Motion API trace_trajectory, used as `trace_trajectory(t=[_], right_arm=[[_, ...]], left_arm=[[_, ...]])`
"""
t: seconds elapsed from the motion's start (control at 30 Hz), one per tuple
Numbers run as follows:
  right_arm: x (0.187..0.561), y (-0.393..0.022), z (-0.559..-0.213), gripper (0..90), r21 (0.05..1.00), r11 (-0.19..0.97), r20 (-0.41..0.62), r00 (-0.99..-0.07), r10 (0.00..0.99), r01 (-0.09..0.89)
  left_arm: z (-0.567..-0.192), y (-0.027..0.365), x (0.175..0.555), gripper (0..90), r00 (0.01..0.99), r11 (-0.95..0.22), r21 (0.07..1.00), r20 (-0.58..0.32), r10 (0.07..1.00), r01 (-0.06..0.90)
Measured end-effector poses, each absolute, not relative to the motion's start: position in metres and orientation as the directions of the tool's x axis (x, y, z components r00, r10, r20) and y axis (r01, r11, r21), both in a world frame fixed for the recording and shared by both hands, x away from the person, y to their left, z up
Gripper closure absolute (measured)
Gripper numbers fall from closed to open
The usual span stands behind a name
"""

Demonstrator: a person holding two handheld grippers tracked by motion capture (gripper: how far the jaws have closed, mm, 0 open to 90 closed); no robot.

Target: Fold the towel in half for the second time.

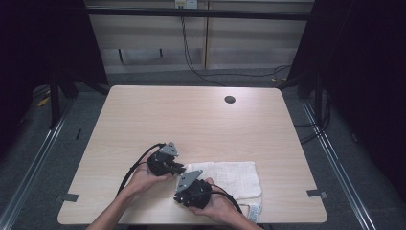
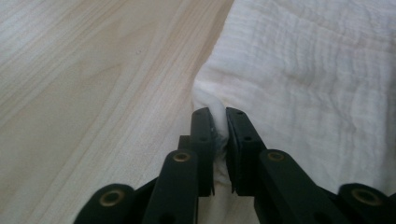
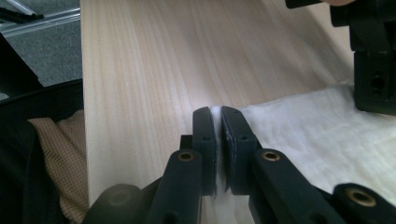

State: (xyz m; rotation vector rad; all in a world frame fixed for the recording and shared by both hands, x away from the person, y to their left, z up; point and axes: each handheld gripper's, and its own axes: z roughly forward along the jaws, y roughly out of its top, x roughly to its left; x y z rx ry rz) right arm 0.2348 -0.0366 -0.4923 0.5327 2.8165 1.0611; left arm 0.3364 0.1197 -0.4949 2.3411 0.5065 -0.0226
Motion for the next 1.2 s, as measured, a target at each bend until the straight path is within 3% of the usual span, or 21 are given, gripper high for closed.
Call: trace_trajectory(t=[0.43, 1.2], right_arm=[[0.240, -0.041, -0.491, 85.6, 0.676, 0.656, 0.130, -0.930, 0.344, 0.337], [0.243, -0.043, -0.460, 85.8, 0.754, 0.560, 0.163, -0.924, 0.347, 0.344]], left_arm=[[-0.491, 0.134, 0.344, 84.4, 0.903, -0.612, 0.671, -0.236, 0.360, 0.419], [-0.475, 0.156, 0.348, 84.5, 0.859, -0.488, 0.721, -0.307, 0.410, 0.491]])
